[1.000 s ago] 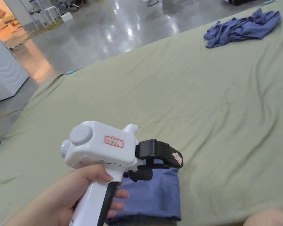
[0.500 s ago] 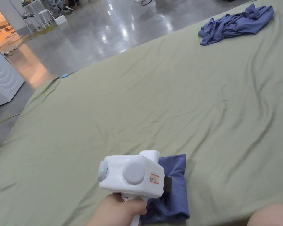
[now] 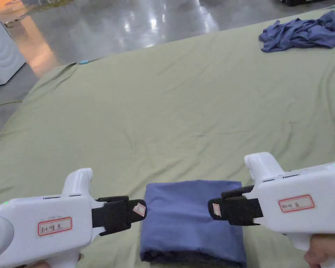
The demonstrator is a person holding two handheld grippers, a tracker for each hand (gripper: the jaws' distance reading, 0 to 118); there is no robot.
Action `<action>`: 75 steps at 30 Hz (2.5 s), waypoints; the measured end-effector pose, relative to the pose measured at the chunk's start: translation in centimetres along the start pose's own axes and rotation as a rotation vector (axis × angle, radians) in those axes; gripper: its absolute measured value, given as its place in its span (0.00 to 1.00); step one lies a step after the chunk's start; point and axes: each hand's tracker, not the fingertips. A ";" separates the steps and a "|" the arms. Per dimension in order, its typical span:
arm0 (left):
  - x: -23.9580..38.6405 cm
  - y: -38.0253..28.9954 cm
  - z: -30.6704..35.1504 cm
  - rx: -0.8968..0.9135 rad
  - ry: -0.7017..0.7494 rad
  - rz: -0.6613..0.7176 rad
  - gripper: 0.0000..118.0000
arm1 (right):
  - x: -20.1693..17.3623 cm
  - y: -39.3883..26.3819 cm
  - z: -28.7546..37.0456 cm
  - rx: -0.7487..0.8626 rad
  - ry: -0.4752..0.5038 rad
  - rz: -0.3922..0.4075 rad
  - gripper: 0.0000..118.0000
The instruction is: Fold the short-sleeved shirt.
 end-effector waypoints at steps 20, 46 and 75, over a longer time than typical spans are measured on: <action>-7.2 2.7 -14.4 -0.155 -0.344 0.195 0.23 | 5.3 -2.5 -1.6 0.002 -0.062 -0.074 0.02; -30.0 12.4 12.9 -0.315 1.321 -0.232 1.00 | -0.7 -5.1 2.5 0.202 0.133 0.036 0.02; 16.4 -8.3 2.1 0.890 0.506 -0.473 0.00 | -6.7 -12.3 16.9 0.901 -0.933 0.427 0.02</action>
